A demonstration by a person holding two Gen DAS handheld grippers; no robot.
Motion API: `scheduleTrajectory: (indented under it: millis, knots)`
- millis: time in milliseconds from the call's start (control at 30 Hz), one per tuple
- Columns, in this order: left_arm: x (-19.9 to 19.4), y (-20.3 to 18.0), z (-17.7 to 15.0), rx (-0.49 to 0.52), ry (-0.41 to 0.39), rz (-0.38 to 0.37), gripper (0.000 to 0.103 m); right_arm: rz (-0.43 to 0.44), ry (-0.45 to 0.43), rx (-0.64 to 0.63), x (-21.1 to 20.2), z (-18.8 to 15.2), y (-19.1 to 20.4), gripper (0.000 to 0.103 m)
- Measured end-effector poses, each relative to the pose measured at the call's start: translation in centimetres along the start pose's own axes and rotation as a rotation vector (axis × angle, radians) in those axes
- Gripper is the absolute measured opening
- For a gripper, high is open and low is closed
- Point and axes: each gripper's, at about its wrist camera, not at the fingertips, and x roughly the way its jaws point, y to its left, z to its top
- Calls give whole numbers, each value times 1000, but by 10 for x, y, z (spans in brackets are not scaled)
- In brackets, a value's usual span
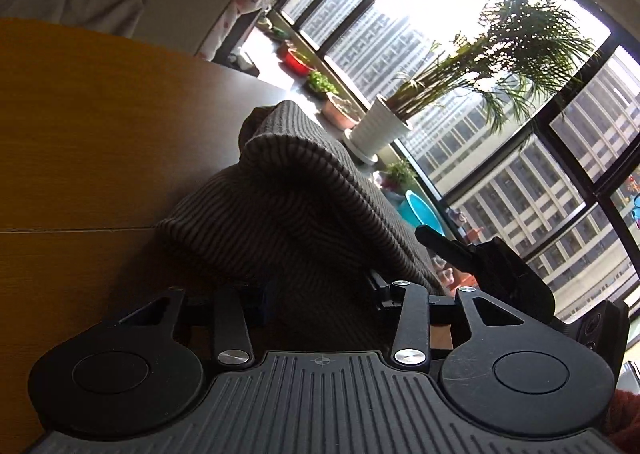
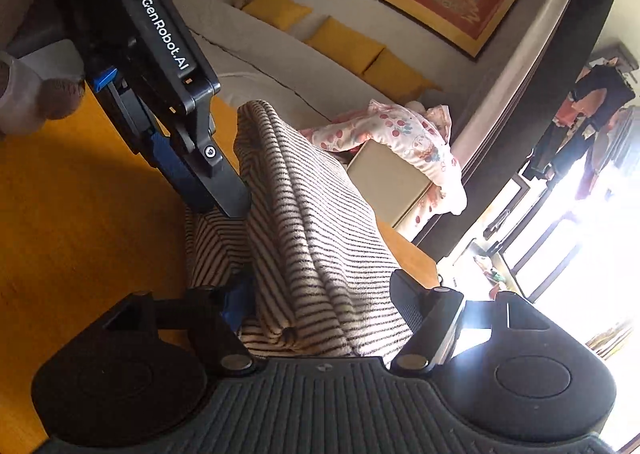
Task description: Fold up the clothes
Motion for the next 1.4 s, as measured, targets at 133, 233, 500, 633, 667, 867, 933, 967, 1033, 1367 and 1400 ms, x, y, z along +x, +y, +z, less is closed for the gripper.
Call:
scheduleTrajectory:
  millis: [133, 233, 500, 633, 667, 867, 933, 967, 1033, 1367, 1400]
  knots:
    - [12, 0, -1, 5, 22, -4, 41, 58, -47, 27, -12, 15, -18, 24]
    - [14, 4, 0, -9, 25, -8, 39, 86, -133, 65, -38, 42, -38, 19]
    - [13, 12, -1, -43, 21, -16, 34, 197, -21, 60, -37, 35, -8, 19]
    - [-9, 22, 5, -64, -20, 27, 35, 202, -31, 17, -40, 33, 6, 21]
    - [-18, 25, 7, -76, -45, 32, 35, 210, -24, 4, -38, 33, 10, 22]
    - [-85, 13, 29, -48, -249, 1, 41, 210, 13, -52, -29, 29, 33, 30]
    - [-93, -4, 36, -10, -286, -38, 44, 203, 15, -62, -28, 29, 38, 33]
    - [-89, -13, 39, 4, -287, -58, 47, 198, 14, -66, -28, 29, 41, 34]
    - [-73, -28, 43, 30, -259, -105, 50, 200, 13, -59, -28, 30, 42, 36]
    - [6, -2, 34, -17, -84, -52, 44, 407, -115, 278, -62, 49, -51, 92]
    - [7, 3, 34, -27, -83, -52, 43, 418, -147, 338, -67, 51, -69, 102]
